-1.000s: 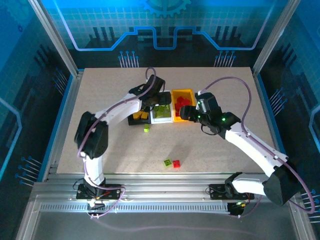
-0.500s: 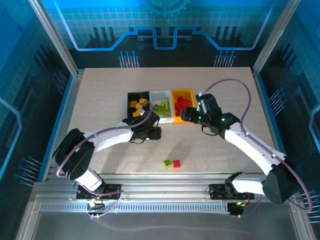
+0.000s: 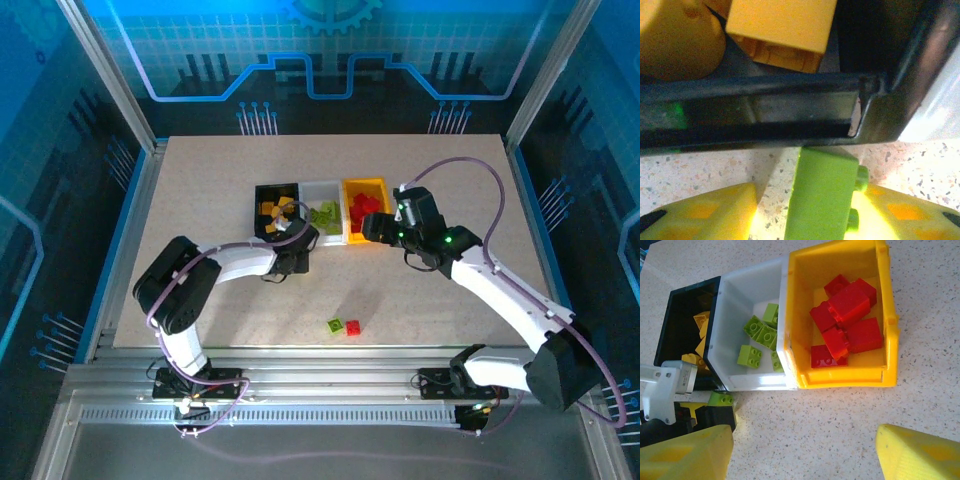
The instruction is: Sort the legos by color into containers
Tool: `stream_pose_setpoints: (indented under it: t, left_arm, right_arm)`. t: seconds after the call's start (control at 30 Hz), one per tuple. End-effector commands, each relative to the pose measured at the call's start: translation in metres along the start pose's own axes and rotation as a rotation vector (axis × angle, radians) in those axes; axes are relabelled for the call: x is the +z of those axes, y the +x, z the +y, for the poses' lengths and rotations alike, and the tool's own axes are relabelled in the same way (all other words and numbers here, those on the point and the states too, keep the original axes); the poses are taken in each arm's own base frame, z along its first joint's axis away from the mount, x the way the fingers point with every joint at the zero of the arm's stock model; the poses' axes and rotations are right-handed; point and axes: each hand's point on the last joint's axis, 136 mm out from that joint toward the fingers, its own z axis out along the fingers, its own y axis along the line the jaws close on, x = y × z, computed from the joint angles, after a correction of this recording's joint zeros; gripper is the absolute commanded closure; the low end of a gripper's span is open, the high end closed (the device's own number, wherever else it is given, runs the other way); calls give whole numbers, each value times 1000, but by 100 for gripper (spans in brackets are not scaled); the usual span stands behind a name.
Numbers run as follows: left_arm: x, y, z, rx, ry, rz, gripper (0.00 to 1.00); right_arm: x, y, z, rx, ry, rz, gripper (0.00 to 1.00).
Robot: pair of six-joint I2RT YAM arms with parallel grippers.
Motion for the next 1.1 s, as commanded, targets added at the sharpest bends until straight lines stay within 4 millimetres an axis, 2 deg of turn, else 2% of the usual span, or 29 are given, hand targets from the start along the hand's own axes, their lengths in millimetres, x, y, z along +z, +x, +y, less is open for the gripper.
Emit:
stream_pose_setpoints:
  t: [0.0,0.2,0.3,0.4,0.53,0.63,0.73,0.8,0.87,1.07]
  left_arm:
    - [11,-23,-8,7,9,-76,51]
    - [4,-25,-12,20,44,-99,67]
    - [-7,-21,-16,30,69,-102,71]
    - [-31,-12,-27,45,121,-104,72]
    - [-77,-7,-41,60,196,-129,71]
    - [-112,-26,-47,34,252,-168,70]
    - [-133,-53,-59,43,278,-218,67]
    - [-134,-73,-67,47,269,-227,67]
    - [-126,-92,-76,36,269,-221,68]
    - [-76,-141,-87,-12,216,-195,69]
  right_arm:
    - [-7,-4,-5,25,5,-18,24]
    - [-6,-3,-8,28,10,-20,24]
    - [-5,-3,-10,33,12,-19,24]
    - [-4,-4,-12,37,15,-19,24]
    - [-6,-4,-16,44,21,-22,24]
    - [-7,-2,-21,54,28,-21,24]
    - [-9,0,-25,64,35,-18,24]
    - [-10,2,-28,68,43,-18,24]
    - [-11,2,-31,73,50,-18,24]
    - [-14,5,-35,82,58,-15,24]
